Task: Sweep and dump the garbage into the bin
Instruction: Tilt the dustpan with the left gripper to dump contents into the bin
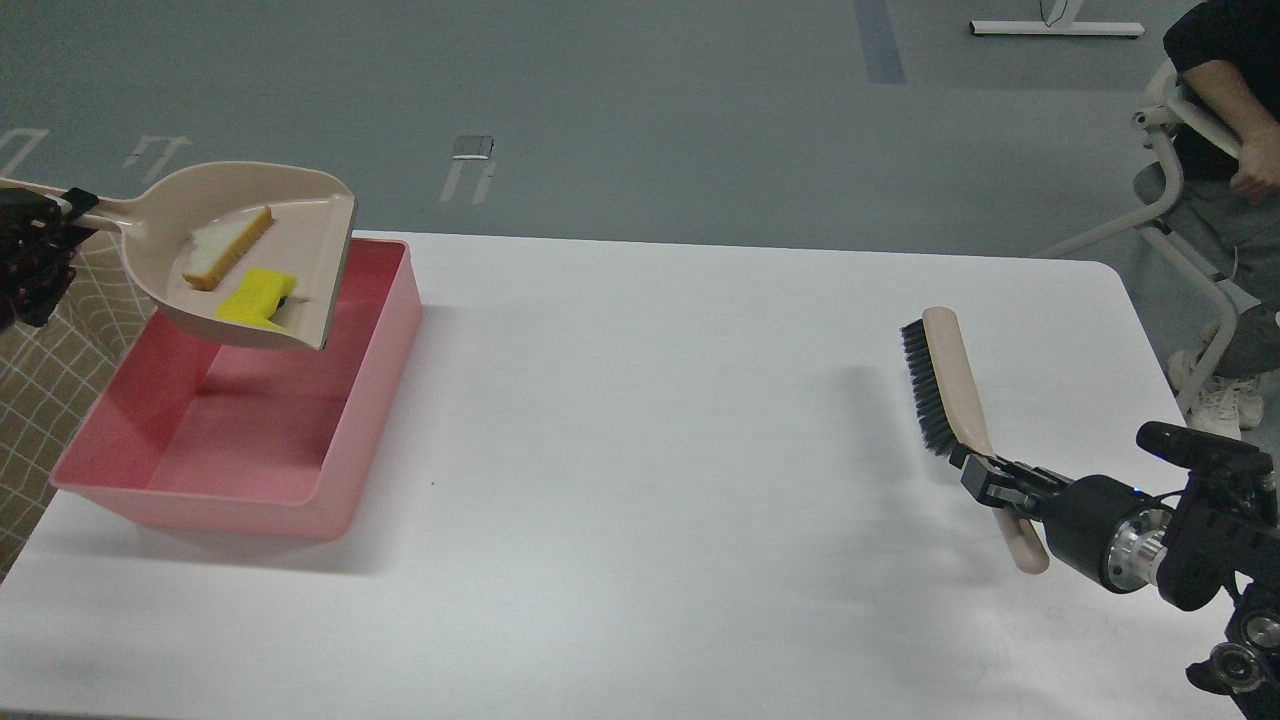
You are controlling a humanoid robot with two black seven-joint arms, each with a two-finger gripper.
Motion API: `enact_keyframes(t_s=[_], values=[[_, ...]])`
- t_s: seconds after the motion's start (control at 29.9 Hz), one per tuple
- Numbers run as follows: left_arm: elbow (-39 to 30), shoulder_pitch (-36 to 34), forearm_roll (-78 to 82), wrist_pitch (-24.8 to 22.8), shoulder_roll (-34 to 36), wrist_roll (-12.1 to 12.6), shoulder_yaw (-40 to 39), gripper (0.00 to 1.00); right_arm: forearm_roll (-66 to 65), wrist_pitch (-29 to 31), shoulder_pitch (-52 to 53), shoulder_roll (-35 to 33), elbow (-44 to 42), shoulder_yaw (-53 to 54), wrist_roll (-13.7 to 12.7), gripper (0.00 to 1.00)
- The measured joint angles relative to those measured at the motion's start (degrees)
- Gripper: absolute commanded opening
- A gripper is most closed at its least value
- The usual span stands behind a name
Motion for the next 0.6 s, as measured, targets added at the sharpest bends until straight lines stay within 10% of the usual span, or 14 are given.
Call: enact_keyframes(t_s=[0.6], values=[[-0.58,0.15,1.14,0.0,6.93,0.0,0.93,0.02,0.0,0.0,-0.02,0.28,-0.52,0.08,0.96,0.19]])
